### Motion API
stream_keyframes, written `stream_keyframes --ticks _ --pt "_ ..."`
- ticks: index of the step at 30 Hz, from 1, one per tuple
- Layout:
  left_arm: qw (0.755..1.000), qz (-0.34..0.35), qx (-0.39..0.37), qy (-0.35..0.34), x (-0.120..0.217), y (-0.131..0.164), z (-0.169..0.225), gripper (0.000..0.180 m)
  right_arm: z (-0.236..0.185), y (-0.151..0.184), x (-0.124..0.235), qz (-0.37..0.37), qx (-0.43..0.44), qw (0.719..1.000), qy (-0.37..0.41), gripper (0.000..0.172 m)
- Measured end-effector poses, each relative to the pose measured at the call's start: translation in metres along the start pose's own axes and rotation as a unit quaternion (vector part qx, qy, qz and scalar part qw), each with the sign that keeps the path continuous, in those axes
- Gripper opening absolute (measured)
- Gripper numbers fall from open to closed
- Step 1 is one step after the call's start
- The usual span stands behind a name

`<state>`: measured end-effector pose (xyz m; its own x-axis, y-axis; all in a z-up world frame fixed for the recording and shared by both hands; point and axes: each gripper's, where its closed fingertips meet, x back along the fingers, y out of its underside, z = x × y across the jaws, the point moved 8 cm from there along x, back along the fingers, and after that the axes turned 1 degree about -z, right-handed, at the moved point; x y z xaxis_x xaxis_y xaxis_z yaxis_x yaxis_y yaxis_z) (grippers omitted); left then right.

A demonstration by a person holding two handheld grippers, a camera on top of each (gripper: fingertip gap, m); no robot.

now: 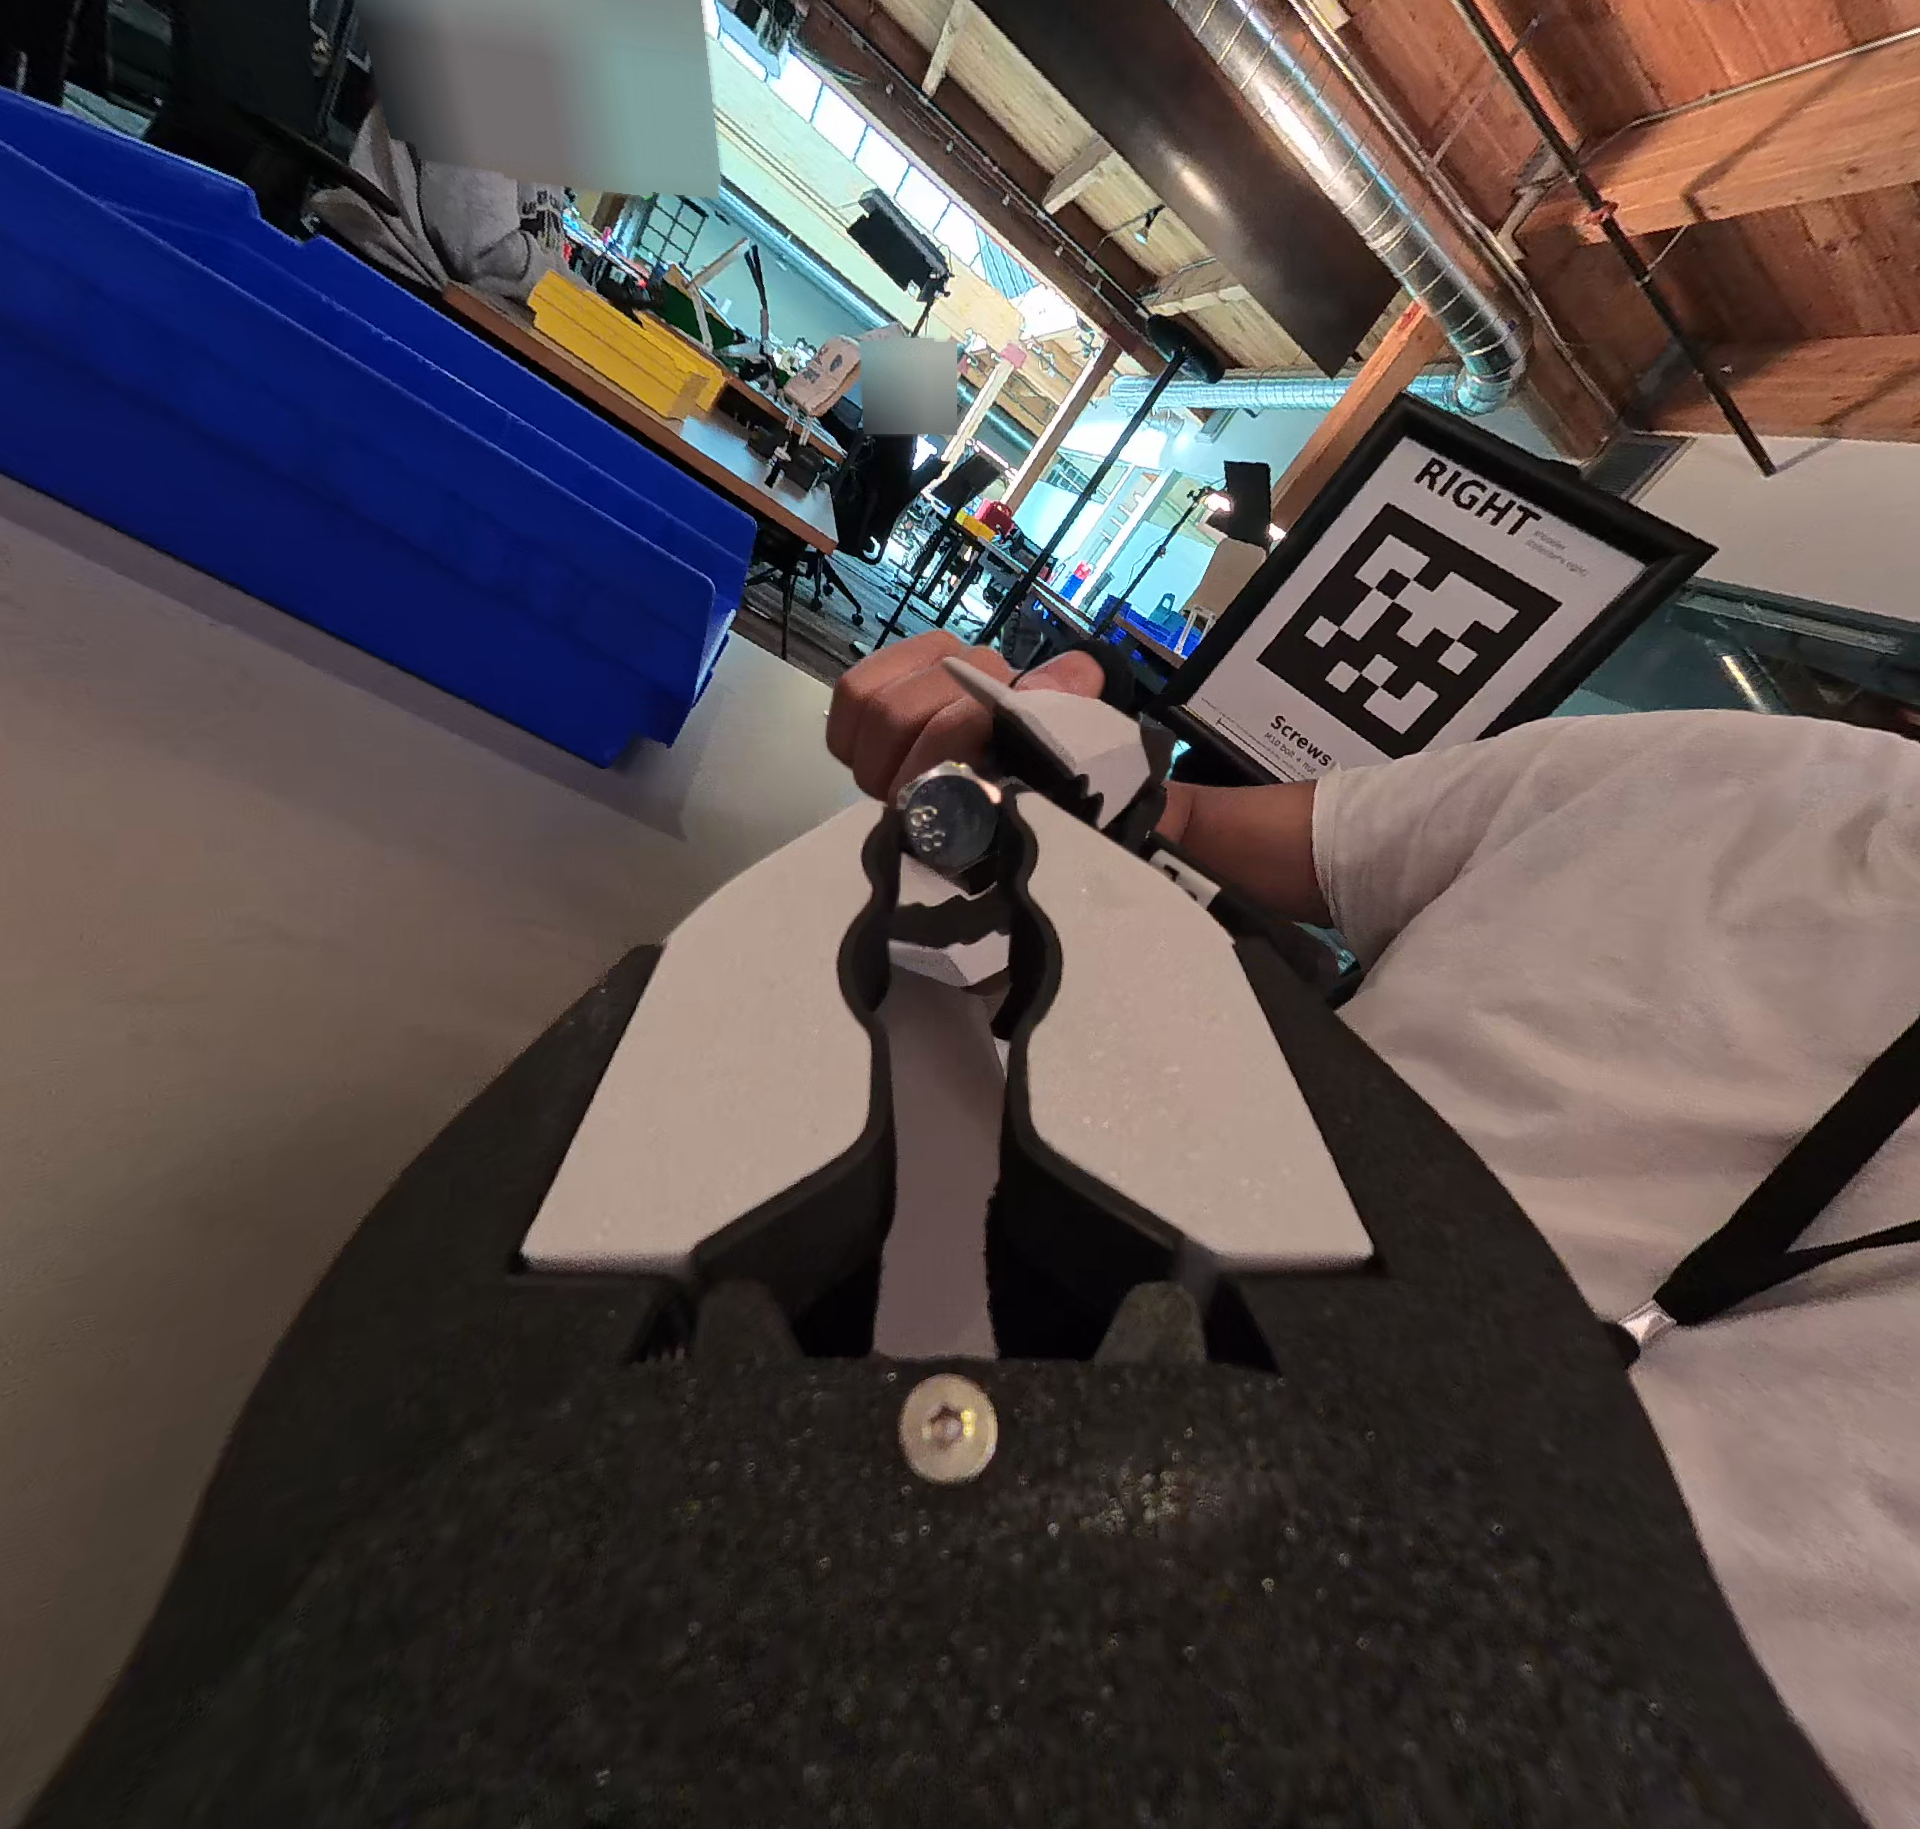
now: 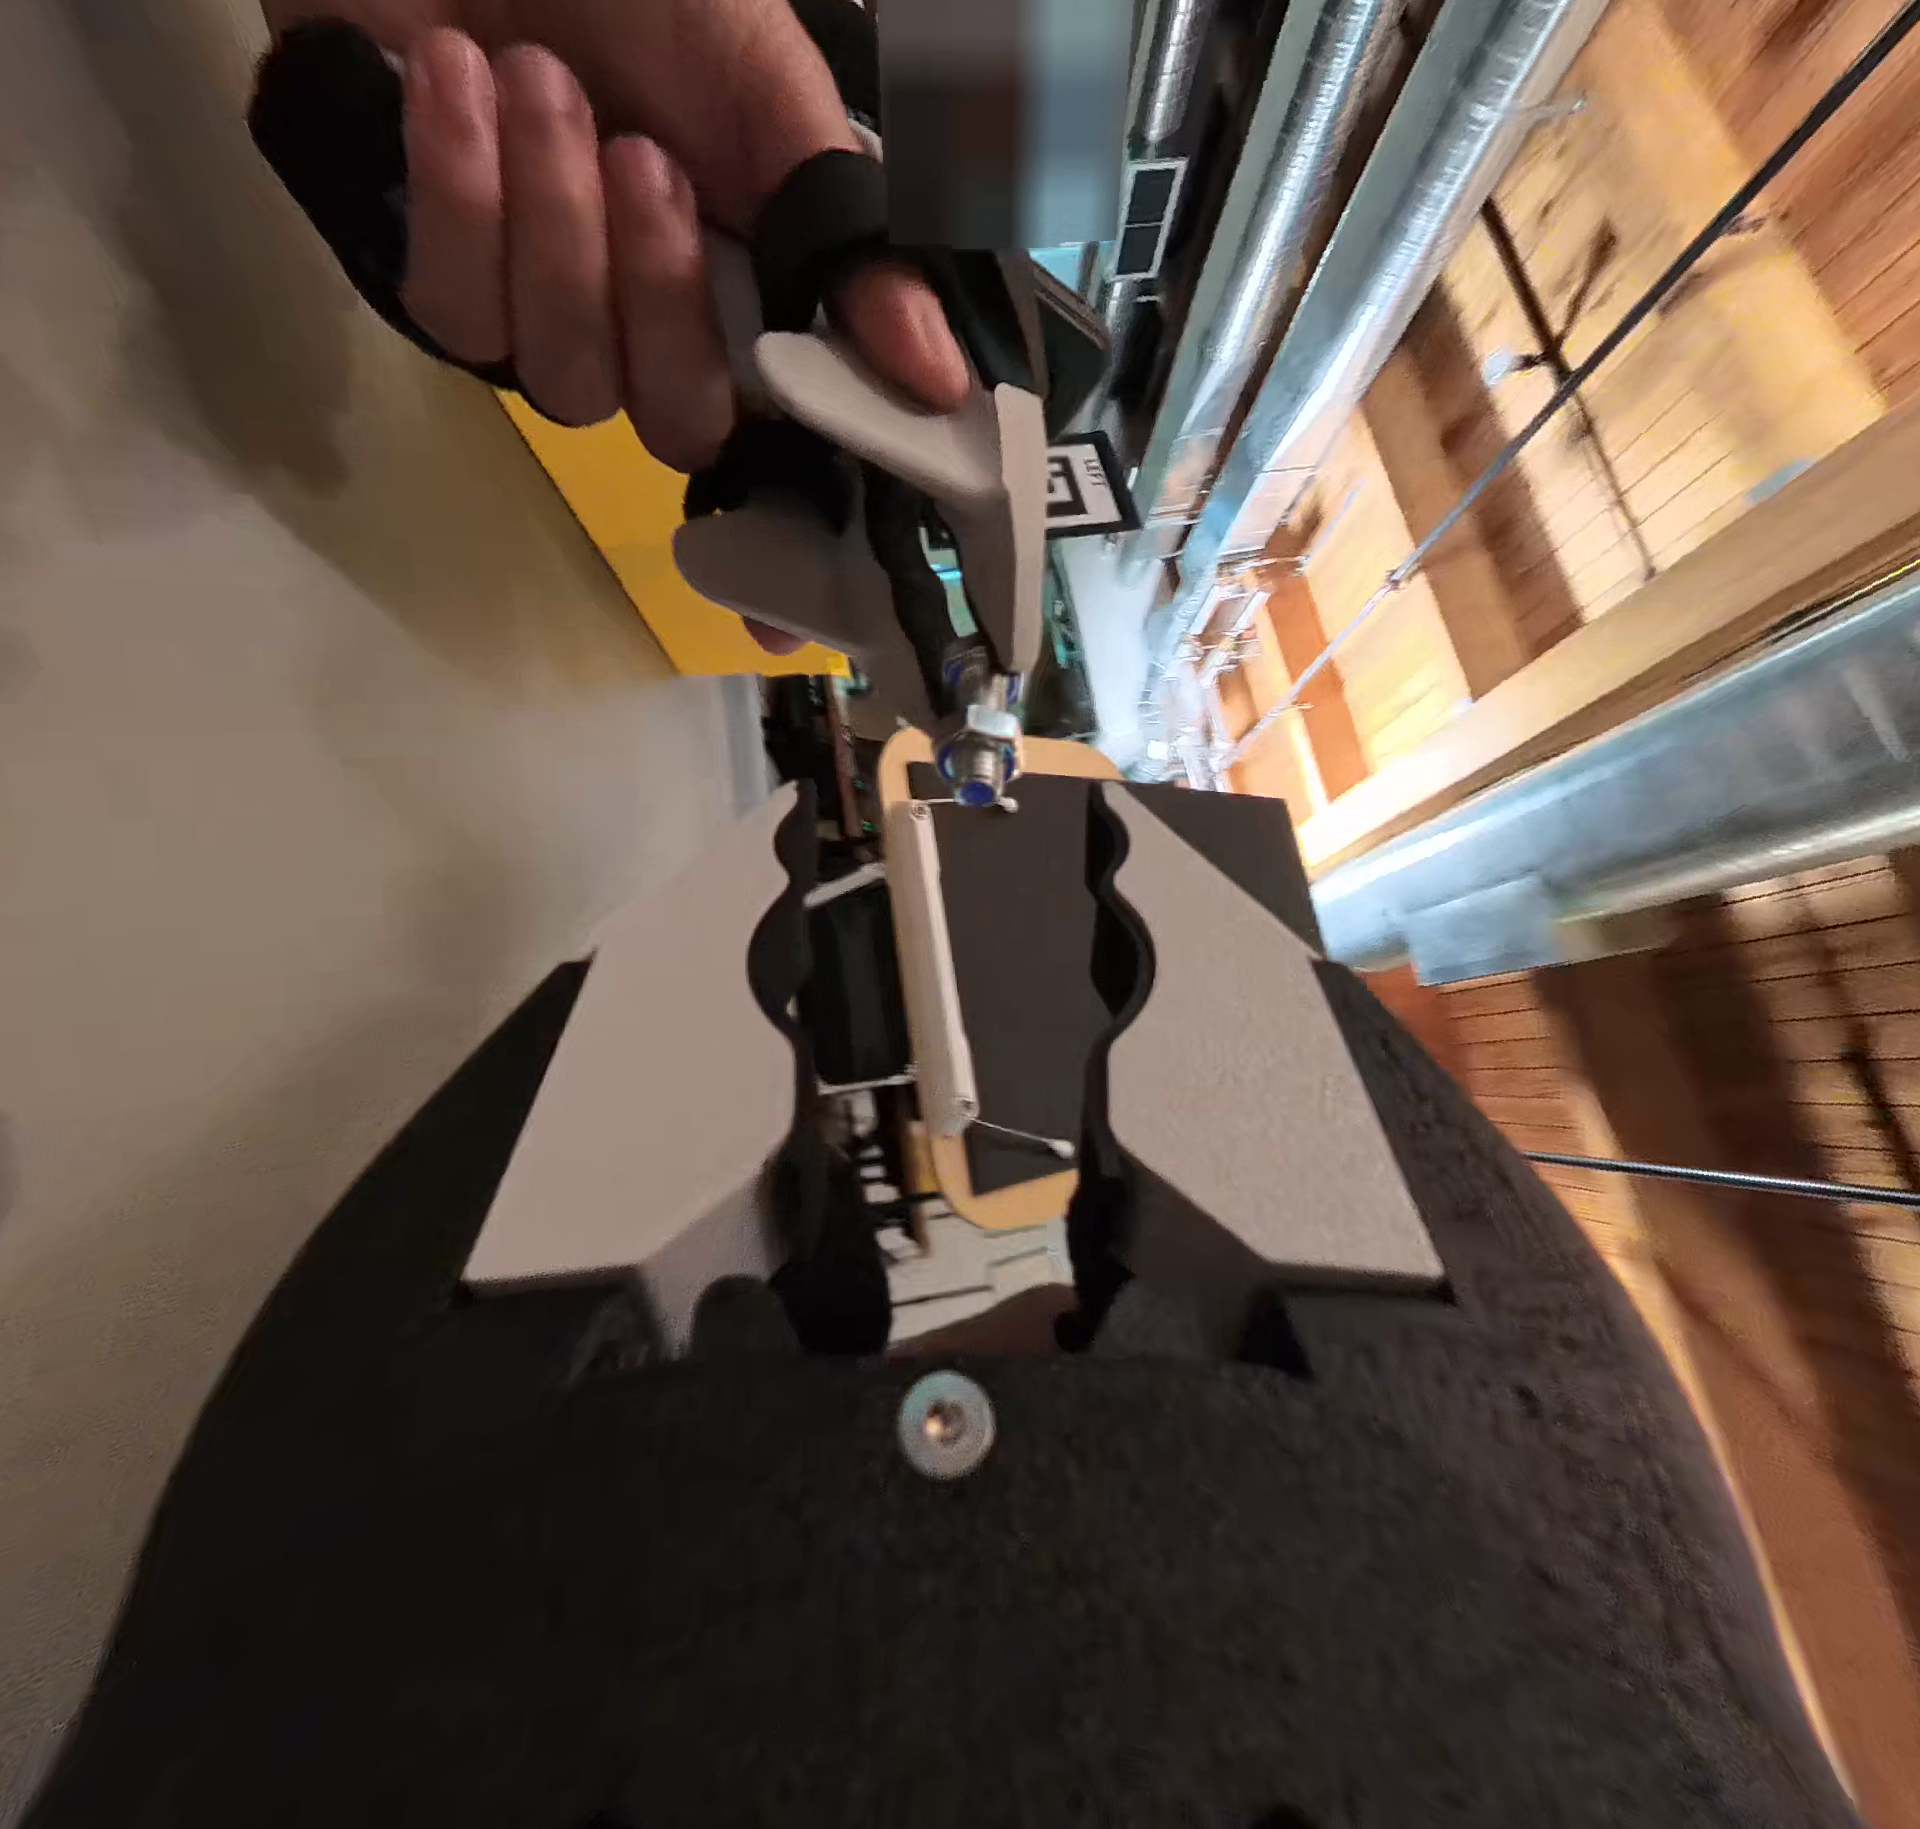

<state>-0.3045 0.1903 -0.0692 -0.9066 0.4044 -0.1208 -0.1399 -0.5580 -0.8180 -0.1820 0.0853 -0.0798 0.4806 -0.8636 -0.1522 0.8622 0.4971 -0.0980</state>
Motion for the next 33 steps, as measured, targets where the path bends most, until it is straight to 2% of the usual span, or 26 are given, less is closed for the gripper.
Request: stream_keyframes --ticks 5,7,9,11,13,15,16,17,18,19,21,23,24,25,26,27,28,29,30,31,33 --pt "1.000 -0.017 0.004 0.006 -0.006 0.003 -0.001 0.017 -0.004 -0.001 -0.002 0.003 0.062 0.998 0.010 0.038" --pt "1.000 -0.022 0.004 0.005 -0.007 0.004 -0.001 0.017 -0.003 -0.001 -0.003 0.001 0.051 0.999 0.014 0.019" --pt "1.000 -0.024 0.002 0.005 -0.007 0.005 0.000 0.017 0.000 -0.001 -0.003 0.002 0.037 0.999 0.010 0.017" --pt "1.000 -0.024 -0.006 0.001 -0.008 0.004 0.001 0.017 0.003 0.000 -0.003 0.003 -0.017 1.000 -0.005 0.017" --pt "1.000 -0.027 -0.016 -0.001 -0.008 0.004 0.002 0.017 0.008 0.001 -0.002 0.011 -0.109 0.993 -0.043 0.017" --pt "0.999 -0.028 -0.027 -0.002 -0.009 0.004 0.004 0.017 0.014 0.005 -0.003 0.025 -0.236 0.966 -0.098 0.017" --pt "0.999 -0.029 -0.032 -0.005 -0.009 0.004 0.004 0.017 0.017 0.008 -0.004 0.031 -0.310 0.941 -0.132 0.017" --pt "0.999 -0.031 -0.037 -0.008 -0.009 0.004 0.004 0.017 0.019 0.012 -0.005 0.036 -0.392 0.904 -0.168 0.017" --pt "0.999 -0.033 -0.042 -0.009 -0.009 0.005 0.005 0.017 0.021 0.017 -0.007 0.044 -0.475 0.855 -0.206 0.017" --pt "0.998 -0.034 -0.047 -0.009 -0.009 0.005 0.005 0.017 0.022 0.021 -0.009 0.055 -0.555 0.795 -0.240 0.017" --pt "0.998 -0.024 -0.058 -0.013 -0.009 0.003 0.007 0.017 0.022 0.031 -0.015 0.073 -0.696 0.653 -0.291 0.017" --pt "0.998 -0.013 -0.064 -0.016 -0.006 0.000 0.008 0.017 0.018 0.037 -0.022 0.089 -0.796 0.505 -0.322 0.017" --pt "0.997 -0.011 -0.067 -0.020 -0.005 0.000 0.008 0.017 0.015 0.039 -0.024 0.091 -0.828 0.440 -0.336 0.017" --pt "0.997 -0.011 -0.069 -0.024 -0.004 0.000 0.008 0.017 0.012 0.040 -0.026 0.096 -0.849 0.391 -0.343 0.017" --pt "0.997 -0.010 -0.068 -0.024 -0.003 -0.001 0.008 0.017 0.011 0.041 -0.027 0.105 -0.857 0.367 -0.348 0.017" --pt "0.998 -0.007 -0.066 -0.021 -0.003 -0.001 0.008 0.017 0.011 0.042 -0.026 0.117 -0.855 0.367 -0.348 0.019" --pt "0.998 -0.004 -0.064 -0.021 -0.003 -0.001 0.008 0.017 0.013 0.043 -0.025 0.124 -0.848 0.385 -0.343 0.024" --pt "0.998 -0.002 -0.064 -0.022 -0.002 -0.002 0.009 0.017 0.016 0.044 -0.024 0.125 -0.838 0.414 -0.334 0.031" --pt "0.998 -0.001 -0.063 -0.023 -0.001 -0.002 0.009 0.017 0.019 0.045 -0.022 0.121 -0.817 0.460 -0.325 0.036" --pt "0.998 0.000 -0.062 -0.024 0.000 -0.002 0.009 0.017 0.021 0.045 -0.020 0.108 -0.786 0.522 -0.312 0.040" --pt "0.998 0.007 -0.059 -0.025 0.002 -0.004 0.008 0.017 0.024 0.044 -0.015 0.070 -0.690 0.668 -0.270 0.043"
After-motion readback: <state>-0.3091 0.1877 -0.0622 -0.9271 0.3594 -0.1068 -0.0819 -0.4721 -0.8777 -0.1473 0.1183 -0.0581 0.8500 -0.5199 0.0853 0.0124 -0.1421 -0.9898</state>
